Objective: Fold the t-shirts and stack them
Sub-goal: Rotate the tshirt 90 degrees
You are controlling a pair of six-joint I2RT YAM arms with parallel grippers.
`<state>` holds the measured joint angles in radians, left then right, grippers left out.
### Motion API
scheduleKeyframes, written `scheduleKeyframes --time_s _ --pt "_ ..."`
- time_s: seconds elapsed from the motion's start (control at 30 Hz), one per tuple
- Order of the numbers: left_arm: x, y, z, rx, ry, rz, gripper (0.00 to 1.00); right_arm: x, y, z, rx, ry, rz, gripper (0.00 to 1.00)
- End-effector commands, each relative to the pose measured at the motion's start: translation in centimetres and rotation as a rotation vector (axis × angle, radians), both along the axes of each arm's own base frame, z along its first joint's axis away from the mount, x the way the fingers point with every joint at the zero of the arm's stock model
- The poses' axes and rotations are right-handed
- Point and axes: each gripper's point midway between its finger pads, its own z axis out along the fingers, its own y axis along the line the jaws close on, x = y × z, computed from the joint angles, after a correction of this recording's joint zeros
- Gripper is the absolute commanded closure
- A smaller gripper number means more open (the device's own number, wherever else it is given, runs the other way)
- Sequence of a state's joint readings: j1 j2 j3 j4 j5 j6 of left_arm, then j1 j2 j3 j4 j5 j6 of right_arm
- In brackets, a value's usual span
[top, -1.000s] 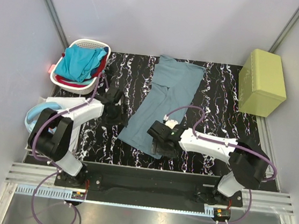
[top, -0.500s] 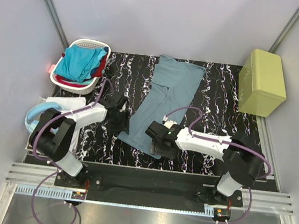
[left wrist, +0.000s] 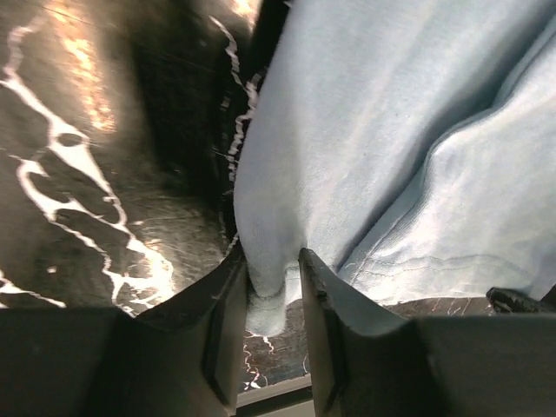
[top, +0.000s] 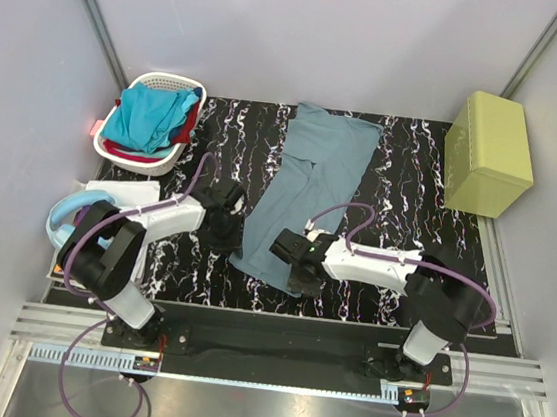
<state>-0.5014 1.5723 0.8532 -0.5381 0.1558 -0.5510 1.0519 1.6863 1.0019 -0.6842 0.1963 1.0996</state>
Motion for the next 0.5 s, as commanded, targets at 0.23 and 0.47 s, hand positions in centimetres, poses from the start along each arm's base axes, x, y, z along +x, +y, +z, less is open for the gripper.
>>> scheduleKeyframes --time_s 0.23,0.47 --pt "-3.6 -2.2 0.7 -0.063 0.033 -0.078 0.74 -1.1 -1.9 1.3 -0.004 -0.001 -0.060 0.97" --pt "-5.5 -4.4 2.3 -0.104 0.028 -0.148 0.76 -1.5 -4.9 4.1 -0.053 -0.039 -0.102 1.00"
